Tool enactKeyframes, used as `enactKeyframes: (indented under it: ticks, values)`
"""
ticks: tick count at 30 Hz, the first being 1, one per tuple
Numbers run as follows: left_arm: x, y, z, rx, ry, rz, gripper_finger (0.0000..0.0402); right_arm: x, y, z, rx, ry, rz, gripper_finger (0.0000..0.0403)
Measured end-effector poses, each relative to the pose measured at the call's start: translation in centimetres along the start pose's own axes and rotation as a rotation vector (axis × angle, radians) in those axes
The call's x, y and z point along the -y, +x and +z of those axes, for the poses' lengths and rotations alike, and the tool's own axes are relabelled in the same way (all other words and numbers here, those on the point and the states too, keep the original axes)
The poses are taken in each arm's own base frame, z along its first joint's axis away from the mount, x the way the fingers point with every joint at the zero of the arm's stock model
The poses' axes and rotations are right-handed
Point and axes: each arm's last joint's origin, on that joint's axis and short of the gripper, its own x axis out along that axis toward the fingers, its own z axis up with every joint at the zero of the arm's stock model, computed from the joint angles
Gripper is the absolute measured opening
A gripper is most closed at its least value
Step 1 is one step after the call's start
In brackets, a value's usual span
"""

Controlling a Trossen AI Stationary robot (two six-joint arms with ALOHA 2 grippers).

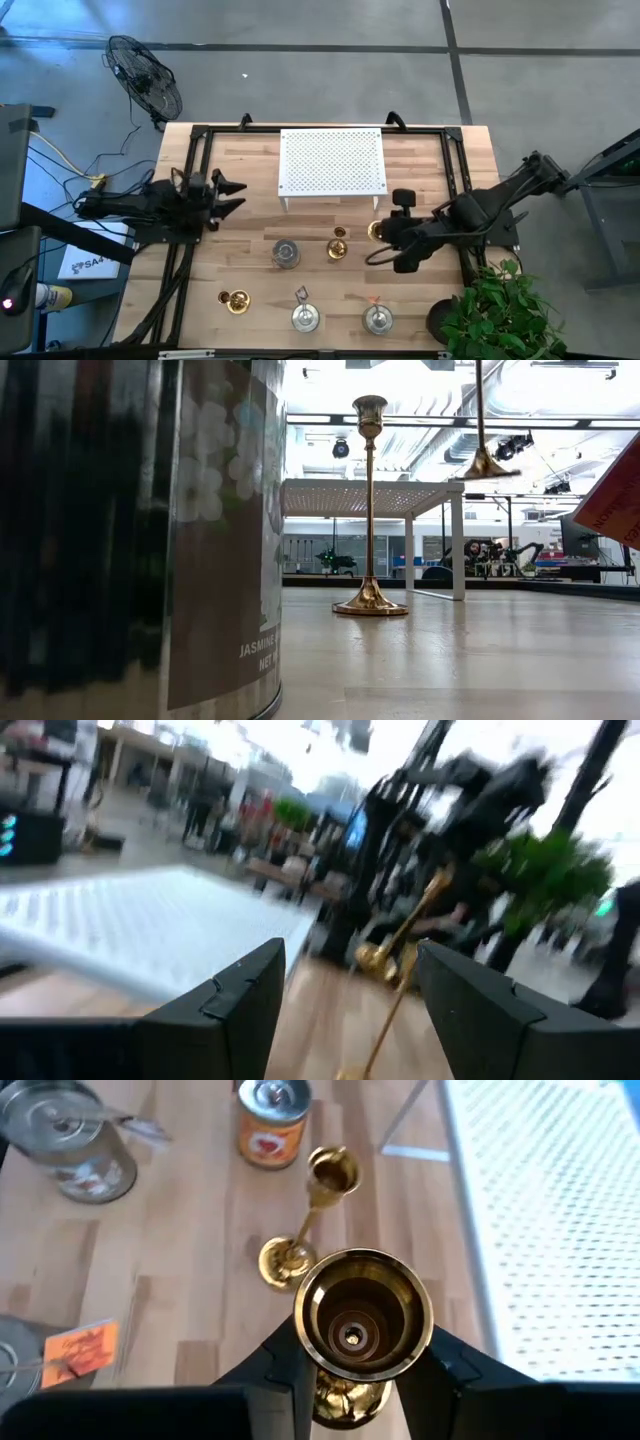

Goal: Pick & Place candle stick holders
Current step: Put the middle right gold candle holder on the shelf

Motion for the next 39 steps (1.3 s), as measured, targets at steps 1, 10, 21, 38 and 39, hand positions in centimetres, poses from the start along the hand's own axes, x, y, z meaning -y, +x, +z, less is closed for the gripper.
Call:
enactKeyframes:
  ticks: [1, 10, 21, 38, 39]
  values:
    - [0.2, 0.0, 0.3, 0.015, -0.022, -0.027, 0.0225, 0.1, -0.2, 0.1, 0.003, -0.001, -0.012, 0.0096]
    - [1.9, 0.6, 4.0, -0.01, 0.077, -0.151, 0.0225, 1.9, -0.9, 1.3, 0.025, -0.023, -0.052, 0.0096]
    - [6.0, 6.7, 11.9, -0.217, 0.381, -0.114, 0.0225, 5.1, -3.8, 3.9, 0.112, -0.041, -0.089, 0.0096]
    - [9.1, 18.4, 12.2, -0.517, 0.549, -0.098, 0.0225, 6.0, -3.3, 8.1, 0.349, -0.209, 0.067, 0.0096]
    - [9.3, 18.9, 12.3, -0.519, 0.522, -0.111, 0.0225, 5.8, -2.6, 8.3, 0.334, -0.216, 0.066, 0.0096]
